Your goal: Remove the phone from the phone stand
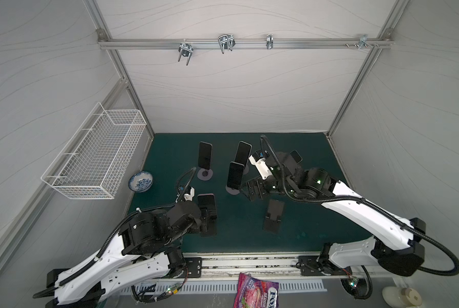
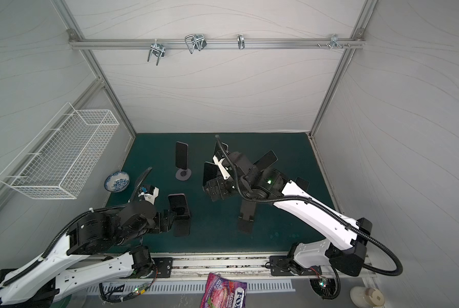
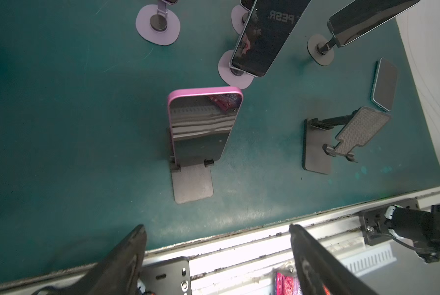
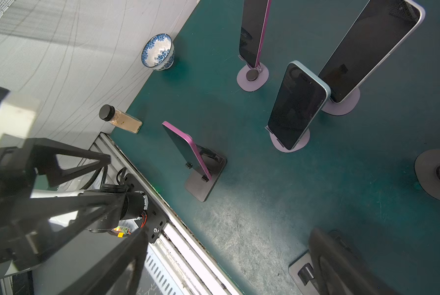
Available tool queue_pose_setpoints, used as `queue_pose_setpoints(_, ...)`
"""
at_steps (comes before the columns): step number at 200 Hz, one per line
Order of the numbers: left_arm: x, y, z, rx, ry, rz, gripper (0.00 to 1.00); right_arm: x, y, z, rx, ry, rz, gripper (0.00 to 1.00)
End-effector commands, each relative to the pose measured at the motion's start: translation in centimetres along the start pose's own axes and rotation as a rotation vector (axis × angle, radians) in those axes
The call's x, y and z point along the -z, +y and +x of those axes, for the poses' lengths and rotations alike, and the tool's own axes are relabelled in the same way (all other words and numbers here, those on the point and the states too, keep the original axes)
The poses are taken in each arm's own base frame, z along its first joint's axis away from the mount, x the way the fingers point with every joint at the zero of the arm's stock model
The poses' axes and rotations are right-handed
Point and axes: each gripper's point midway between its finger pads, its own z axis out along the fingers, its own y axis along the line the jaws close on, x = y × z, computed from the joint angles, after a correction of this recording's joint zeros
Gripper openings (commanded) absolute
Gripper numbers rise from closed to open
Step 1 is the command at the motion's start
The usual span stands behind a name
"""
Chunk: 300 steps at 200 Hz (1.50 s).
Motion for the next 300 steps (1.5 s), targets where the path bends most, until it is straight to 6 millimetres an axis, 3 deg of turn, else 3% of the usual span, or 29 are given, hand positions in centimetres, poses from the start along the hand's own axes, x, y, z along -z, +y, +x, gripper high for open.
queue_pose_setpoints(1, -0.1, -0.8, -2.0, -0.016, -0.099, 0.014, 0.89, 0.7, -0.1, 0.4, -0.01, 0.0, 0.009, 0.98)
queue_pose_setpoints(67, -2.0, 0.9, -2.4, -0.025, -0.183, -0.085, 0.9, -0.4, 0.5, -1.0, -0.017, -0.032, -0.007, 0.98)
queue_pose_setpoints(138, -3.0, -0.3, -3.3, -0.063, -0.22, -0.088, 0.92, 0.1, 0.4, -1.7, 0.01, -0.046, 0.007, 0.98)
queue_pose_setpoints(256, -4.5, -0.7, -2.0, -0.136, -0.188, -0.064, 0.9, -0.3, 0.5, -1.4, -0.013, -0.04, -0.002, 0.98)
queue_pose_setpoints(300, -4.9, -1.0, -3.1, -0.119, -0.201, -0.131, 0.92, -0.1, 0.6, -1.5, -0.013, -0.043, -0.004, 0.98)
